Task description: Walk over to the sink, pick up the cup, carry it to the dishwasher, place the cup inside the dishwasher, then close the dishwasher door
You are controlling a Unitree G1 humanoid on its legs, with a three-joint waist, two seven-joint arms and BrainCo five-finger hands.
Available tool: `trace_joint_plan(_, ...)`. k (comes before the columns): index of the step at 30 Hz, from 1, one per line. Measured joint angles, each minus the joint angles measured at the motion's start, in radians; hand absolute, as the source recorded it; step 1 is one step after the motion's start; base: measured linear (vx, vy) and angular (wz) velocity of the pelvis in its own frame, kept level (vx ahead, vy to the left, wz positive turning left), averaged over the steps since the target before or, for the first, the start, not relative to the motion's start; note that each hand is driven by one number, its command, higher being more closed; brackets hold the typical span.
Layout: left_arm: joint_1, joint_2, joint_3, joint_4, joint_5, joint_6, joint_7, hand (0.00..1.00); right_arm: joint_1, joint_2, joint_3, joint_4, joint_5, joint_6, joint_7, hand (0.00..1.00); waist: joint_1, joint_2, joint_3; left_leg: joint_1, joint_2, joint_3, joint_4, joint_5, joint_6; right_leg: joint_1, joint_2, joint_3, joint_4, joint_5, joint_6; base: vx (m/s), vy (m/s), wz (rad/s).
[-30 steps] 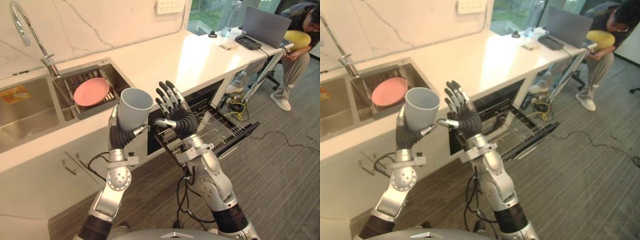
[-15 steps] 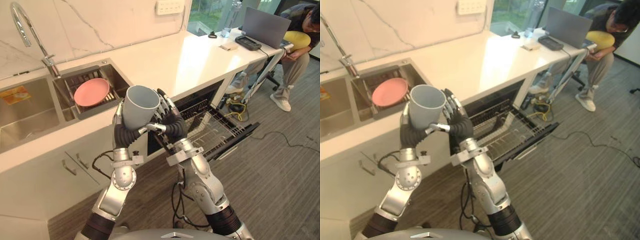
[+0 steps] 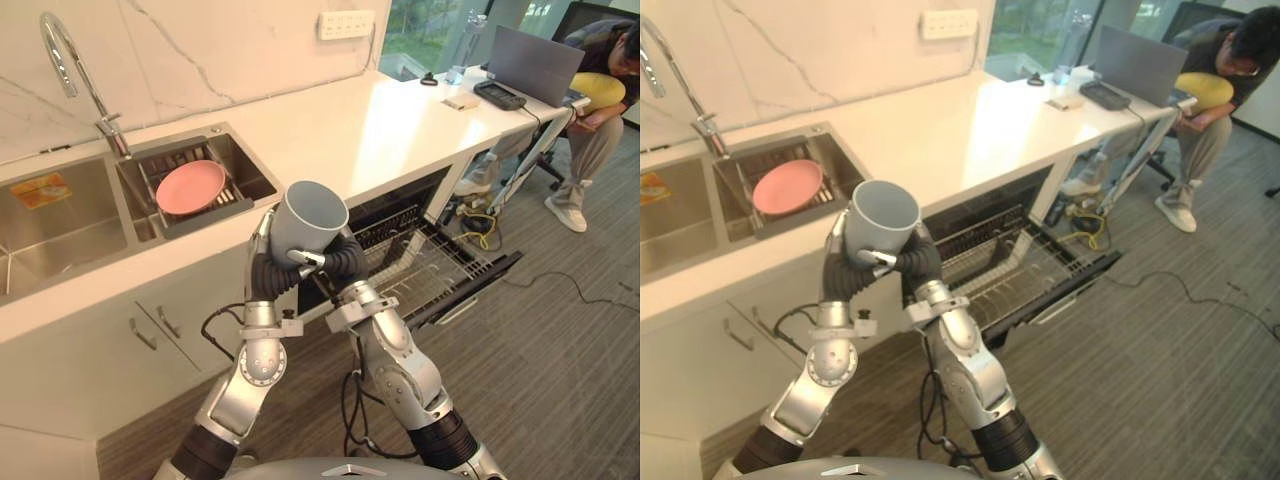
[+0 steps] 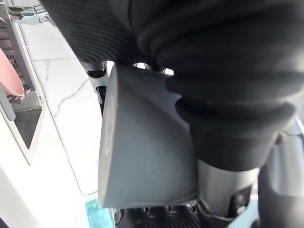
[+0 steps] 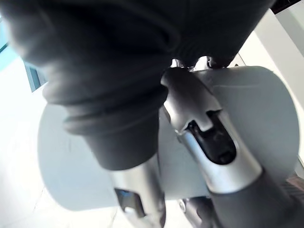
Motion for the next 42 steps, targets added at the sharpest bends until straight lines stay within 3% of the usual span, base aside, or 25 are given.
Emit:
trace_joint_plan(4,-0.003,0.0,-0.004,0.004,0.007,0.0,0.001,1.0,0.0,0.0,0.005,0.0,0.0,0.0,-0.015,0.0,-0.002,0.0,-0.005,-0.002,0.0,-0.002,0.0,0.002,-0.002,-0.001,0.0,-0.002,0.0,0.0,0.0,0.0,0.0,0.0)
trace_joint_plan(5,-0.003,0.0,-0.005,0.008,0.007,0.0,0.003,1.0,0.0,0.0,0.011,0.0,0.0,0.0,-0.029,1.0,-0.002,0.0,-0.009,-0.002,0.0,-0.004,0.0,0.003,-0.002,-0.001,0.0,-0.002,0.0,0.0,0.0,0.0,0.0,0.0)
trace_joint_plan(15,-0.008,0.023,-0.013,0.043,0.005,0.004,0.013,1.0,-0.004,-0.003,0.037,0.002,-0.015,0.001,-0.112,1.0,-0.002,-0.003,-0.021,-0.011,0.0,-0.023,0.0,0.014,-0.006,-0.001,0.0,-0.016,0.0,0.003,-0.004,-0.01,-0.002,0.04)
trace_joint_plan(20,-0.008,0.047,-0.019,0.044,-0.002,0.004,0.014,1.0,-0.008,-0.003,0.038,0.002,-0.043,0.001,-0.119,1.0,-0.003,-0.004,-0.023,-0.01,-0.001,-0.023,-0.015,0.024,-0.008,-0.005,0.001,-0.018,0.0,0.003,-0.004,0.0,0.0,0.0)
trace_joint_plan(21,-0.007,0.053,-0.022,0.044,-0.006,0.004,0.013,0.0,-0.008,-0.003,0.04,0.002,-0.065,-0.001,-0.126,1.0,-0.003,-0.004,-0.023,-0.01,-0.001,-0.023,-0.017,0.027,-0.006,-0.007,0.001,-0.018,0.0,0.003,-0.004,0.0,0.0,0.0)
trace_joint_plan(28,0.017,0.068,-0.059,0.045,-0.018,0.004,0.013,0.0,-0.038,-0.006,0.027,0.002,-0.12,-0.014,-0.193,1.0,-0.006,-0.005,-0.024,-0.01,-0.001,-0.021,-0.032,0.037,-0.007,-0.018,0.004,-0.012,0.0,0.007,-0.009,0.0,-0.003,-0.02)
trace_joint_plan(38,0.027,0.058,-0.085,0.052,-0.029,0.004,0.012,0.0,-0.046,0.0,-0.031,0.002,-0.119,-0.036,-0.203,1.0,-0.012,-0.005,-0.024,-0.01,-0.001,-0.02,-0.032,0.038,-0.005,-0.019,0.004,-0.009,0.0,0.007,-0.008,0.0,0.0,0.0)
trace_joint_plan(42,0.032,0.044,-0.094,0.101,-0.046,0.004,0.006,0.0,-0.092,0.01,-0.087,0.001,-0.118,-0.076,-0.239,1.0,-0.016,-0.005,-0.024,-0.009,-0.001,-0.016,-0.033,0.038,-0.006,-0.021,0.004,-0.004,0.0,0.008,-0.008,0.0,0.0,-0.02)
